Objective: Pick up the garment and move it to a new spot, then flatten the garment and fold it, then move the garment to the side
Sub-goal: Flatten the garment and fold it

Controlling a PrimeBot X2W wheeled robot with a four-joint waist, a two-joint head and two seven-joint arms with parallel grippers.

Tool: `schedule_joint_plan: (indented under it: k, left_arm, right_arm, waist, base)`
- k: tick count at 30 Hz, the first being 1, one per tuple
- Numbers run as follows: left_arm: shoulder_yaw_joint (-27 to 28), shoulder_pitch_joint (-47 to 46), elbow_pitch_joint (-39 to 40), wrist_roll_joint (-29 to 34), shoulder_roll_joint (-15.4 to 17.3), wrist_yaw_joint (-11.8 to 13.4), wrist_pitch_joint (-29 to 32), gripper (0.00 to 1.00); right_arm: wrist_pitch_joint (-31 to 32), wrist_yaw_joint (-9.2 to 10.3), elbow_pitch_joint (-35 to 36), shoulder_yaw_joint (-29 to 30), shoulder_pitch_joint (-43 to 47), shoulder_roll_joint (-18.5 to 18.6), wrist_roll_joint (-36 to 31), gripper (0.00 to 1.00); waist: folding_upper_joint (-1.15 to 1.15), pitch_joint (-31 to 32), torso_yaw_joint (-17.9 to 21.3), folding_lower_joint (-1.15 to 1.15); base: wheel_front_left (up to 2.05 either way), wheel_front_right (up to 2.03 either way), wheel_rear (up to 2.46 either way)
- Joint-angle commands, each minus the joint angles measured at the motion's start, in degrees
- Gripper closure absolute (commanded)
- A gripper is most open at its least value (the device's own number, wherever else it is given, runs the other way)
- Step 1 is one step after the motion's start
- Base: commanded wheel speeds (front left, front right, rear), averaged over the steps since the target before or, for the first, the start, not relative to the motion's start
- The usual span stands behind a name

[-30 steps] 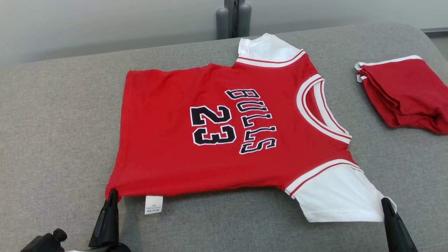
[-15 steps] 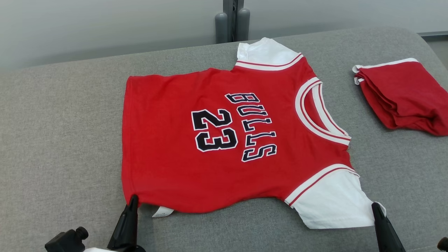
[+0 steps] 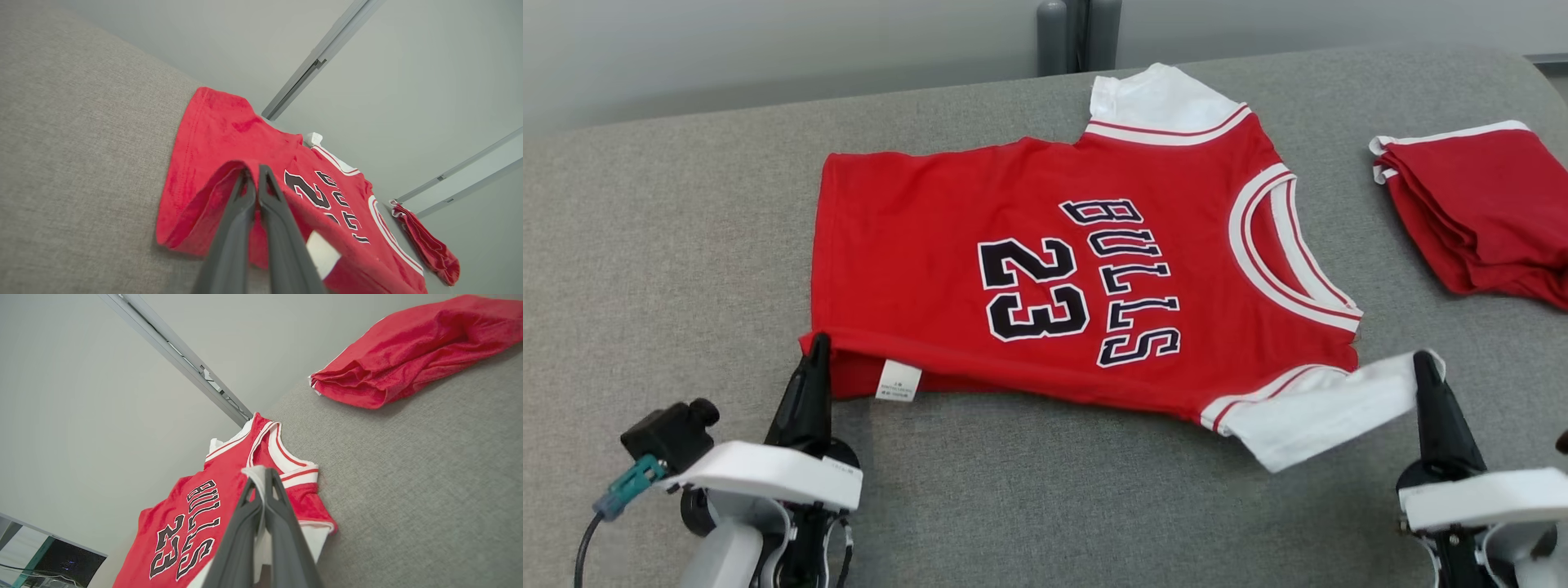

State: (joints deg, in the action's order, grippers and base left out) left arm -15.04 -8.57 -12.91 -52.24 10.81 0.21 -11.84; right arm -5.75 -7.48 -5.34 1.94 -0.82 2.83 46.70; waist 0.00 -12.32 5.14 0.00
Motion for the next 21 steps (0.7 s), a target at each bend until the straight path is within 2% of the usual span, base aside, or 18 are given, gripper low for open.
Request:
schedule_joint_plan:
  k: [1, 11, 21]
  left_arm:
    - [0.1, -2.8, -2.1, 0.4, -0.2, -0.5, -0.4, 1.00]
    - [0.0, -15.6, -17.8, 3.1, -1.7, -2.3, -2.1, 1.00]
    - [-0.9, -22.4, -26.4, 6.0, -2.9, -4.6, -3.1, 1.00]
  right_arm:
    - [-0.4, -0.03, -1.5, 0.5, -2.9, 0.2, -0.3, 1.00]
    - [-0.9, -0.03, -15.8, -0.9, -19.9, 0.2, -3.9, 1.00]
    - [-2.4, -0.03, -33.8, -3.4, -36.6, 0.2, -8.7, 1.00]
  waist:
    - [0.00, -0.8, -0.3, 0.00]
    - [0.00, -4.4, -0.4, 0.00]
    - [0.00, -6.9, -0.7, 0.00]
  base:
    - [0.00, 0.00, 0.00]
    - [0.00, 0.00, 0.00]
    - [0.00, 0.00, 0.00]
